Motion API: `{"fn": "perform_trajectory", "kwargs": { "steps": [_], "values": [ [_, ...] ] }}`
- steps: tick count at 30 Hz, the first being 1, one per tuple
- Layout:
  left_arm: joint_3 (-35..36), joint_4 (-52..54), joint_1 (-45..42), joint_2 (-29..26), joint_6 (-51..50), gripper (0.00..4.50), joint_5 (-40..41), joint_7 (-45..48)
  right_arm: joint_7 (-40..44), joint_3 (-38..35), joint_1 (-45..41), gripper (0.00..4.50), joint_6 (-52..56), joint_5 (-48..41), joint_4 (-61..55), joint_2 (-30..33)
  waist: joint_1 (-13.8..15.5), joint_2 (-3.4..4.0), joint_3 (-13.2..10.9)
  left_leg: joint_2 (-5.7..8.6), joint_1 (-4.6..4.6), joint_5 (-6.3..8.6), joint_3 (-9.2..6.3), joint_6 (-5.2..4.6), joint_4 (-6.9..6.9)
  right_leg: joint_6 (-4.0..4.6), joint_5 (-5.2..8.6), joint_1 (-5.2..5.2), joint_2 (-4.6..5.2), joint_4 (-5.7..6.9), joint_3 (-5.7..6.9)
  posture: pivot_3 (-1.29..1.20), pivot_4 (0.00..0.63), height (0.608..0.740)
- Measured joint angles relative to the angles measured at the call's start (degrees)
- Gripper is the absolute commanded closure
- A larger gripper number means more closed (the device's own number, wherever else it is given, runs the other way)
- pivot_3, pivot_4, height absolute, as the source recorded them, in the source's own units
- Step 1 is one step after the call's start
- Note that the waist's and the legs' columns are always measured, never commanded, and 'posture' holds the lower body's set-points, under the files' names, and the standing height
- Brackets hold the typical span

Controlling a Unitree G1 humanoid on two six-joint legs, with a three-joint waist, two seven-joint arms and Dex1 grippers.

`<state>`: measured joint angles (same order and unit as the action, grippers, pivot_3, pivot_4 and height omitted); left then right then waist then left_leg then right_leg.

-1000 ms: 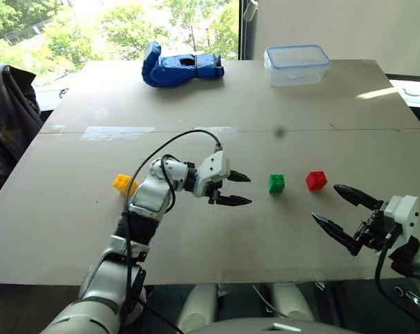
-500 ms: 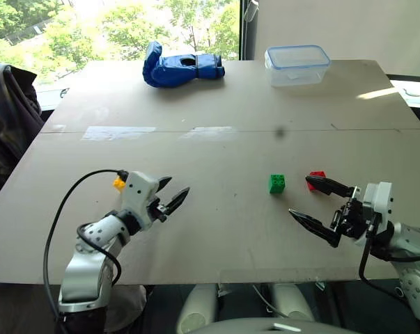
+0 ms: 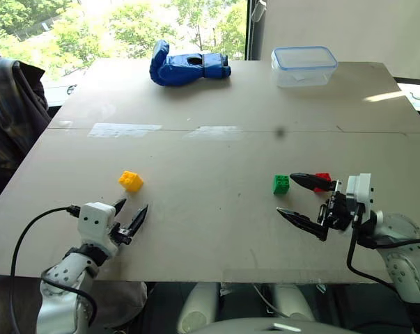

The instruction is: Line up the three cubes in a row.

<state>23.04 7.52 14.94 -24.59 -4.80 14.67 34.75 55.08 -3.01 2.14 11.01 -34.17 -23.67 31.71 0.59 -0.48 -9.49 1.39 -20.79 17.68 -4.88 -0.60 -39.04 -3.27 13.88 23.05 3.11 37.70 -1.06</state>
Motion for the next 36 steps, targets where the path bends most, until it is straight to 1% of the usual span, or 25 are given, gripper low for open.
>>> {"fn": "perform_trajectory", "kwargs": {
  "steps": [3, 8, 13, 18, 25, 29, 36],
  "values": [
    [0.2, -4.6, -3.5, -3.2, 0.5, 1.44, -0.3, -0.1, 0.0, 0.0, 0.5, 0.00, -0.3, 0.2, 0.0, -0.1, 0.1, 0.02, 0.0, 0.01, 0.02, 0.00, 0.01, 0.00, 0.01, 0.00, 0.00, -0.01, -0.01, 0.01, 0.01, 0.00, 0.150, 0.740],
    [-0.9, -12.8, -10.9, -6.2, 0.5, 1.44, -0.1, 0.6, -0.4, 0.6, 1.4, 0.00, -0.8, 1.2, 0.0, -0.8, 0.1, 0.07, 0.0, 0.03, 0.07, -0.01, 0.02, 0.01, 0.00, 0.00, -0.01, -0.01, -0.02, 0.05, 0.01, 0.00, 0.150, 0.740],
    [-1.8, -19.5, -15.1, -9.0, 2.5, 1.44, -0.4, 2.4, -0.5, 1.6, 1.3, 0.00, -1.3, 2.1, 0.0, -1.2, -0.1, 0.22, 0.1, 0.02, 0.09, -0.01, 0.04, 0.01, 0.01, 0.00, -0.01, -0.01, -0.02, 0.07, -0.02, 0.00, 0.150, 0.740],
    [-3.0, -22.7, -16.3, -10.7, 4.7, 1.44, -0.4, 5.0, -0.5, 1.6, 1.3, 0.00, -1.4, 2.2, 0.0, -1.3, -0.3, 0.43, 0.3, 0.02, 0.09, 0.00, 0.05, 0.01, 0.01, 0.00, -0.01, -0.01, 0.01, 0.07, -0.04, 0.00, 0.150, 0.740],
    [-3.9, -24.8, -16.9, -11.3, 7.6, 1.44, -0.4, 6.8, -0.5, 1.7, 1.3, 0.00, -1.4, 2.2, -0.1, -1.3, -0.3, 0.46, 0.3, 0.03, 0.09, 0.00, 0.05, 0.00, 0.02, -0.01, -0.01, -0.01, 0.02, 0.06, -0.04, 0.00, 0.150, 0.740],
    [-5.5, -30.3, -20.0, -14.1, 10.3, 1.44, -0.5, 11.0, -0.6, 2.2, 1.3, 0.00, -1.4, 2.2, -0.1, -1.4, -0.2, 0.59, 0.4, 0.04, 0.10, 0.00, 0.05, 0.00, 0.02, -0.01, -0.01, -0.01, 0.01, 0.06, -0.01, 0.00, 0.150, 0.740],
    [-7.1, -38.1, -24.5, -15.9, 14.2, 1.44, -0.5, 17.1, -0.5, 2.2, 0.4, 0.00, -1.3, 2.2, -0.1, -1.3, -0.1, 0.67, 0.4, 0.05, 0.11, 0.00, 0.03, 0.00, 0.02, -0.01, -0.01, -0.02, -0.01, 0.08, 0.00, 0.00, 0.150, 0.740]
  ]
}}
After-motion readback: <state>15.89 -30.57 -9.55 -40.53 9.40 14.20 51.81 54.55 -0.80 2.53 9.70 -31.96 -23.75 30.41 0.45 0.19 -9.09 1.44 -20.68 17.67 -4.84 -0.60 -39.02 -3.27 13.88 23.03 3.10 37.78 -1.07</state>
